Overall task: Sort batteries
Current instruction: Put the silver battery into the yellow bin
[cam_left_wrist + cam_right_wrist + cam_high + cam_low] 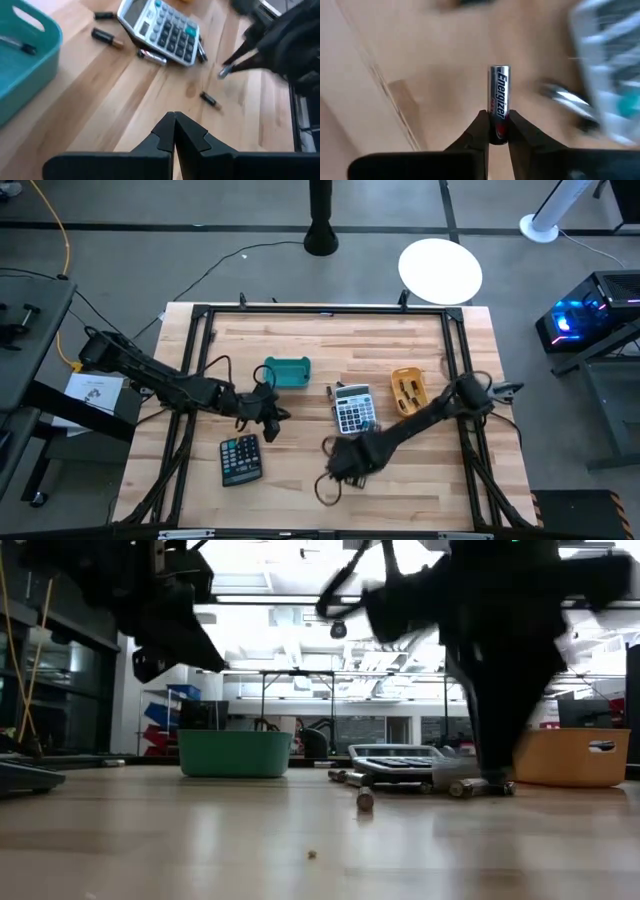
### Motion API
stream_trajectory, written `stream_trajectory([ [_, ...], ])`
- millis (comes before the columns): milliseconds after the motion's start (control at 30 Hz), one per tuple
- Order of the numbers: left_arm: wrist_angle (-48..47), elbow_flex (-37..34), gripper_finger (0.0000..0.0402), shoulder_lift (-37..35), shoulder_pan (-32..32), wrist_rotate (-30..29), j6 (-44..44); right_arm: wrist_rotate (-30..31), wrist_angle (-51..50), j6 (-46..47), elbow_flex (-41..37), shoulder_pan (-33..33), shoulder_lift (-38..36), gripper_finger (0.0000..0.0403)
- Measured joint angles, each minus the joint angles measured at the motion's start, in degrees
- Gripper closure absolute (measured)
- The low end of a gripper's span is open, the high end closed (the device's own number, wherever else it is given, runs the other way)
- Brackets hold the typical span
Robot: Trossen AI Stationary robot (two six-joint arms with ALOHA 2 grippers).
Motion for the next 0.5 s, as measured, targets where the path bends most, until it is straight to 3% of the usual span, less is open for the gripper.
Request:
stream_trajectory([
  [133,-2.2,3.9,0.0401,0.5,0.8,-0.8,3.6,4.9,-10.4,2.8,-4.3,-2.4,-10.1,0.0383],
  [500,-3.8,12.4,0.0401,7.8,0.9,-0.9,12.4,9.8,-10.4,27.2,-30.9,-6.9,-46.4,0.0386],
])
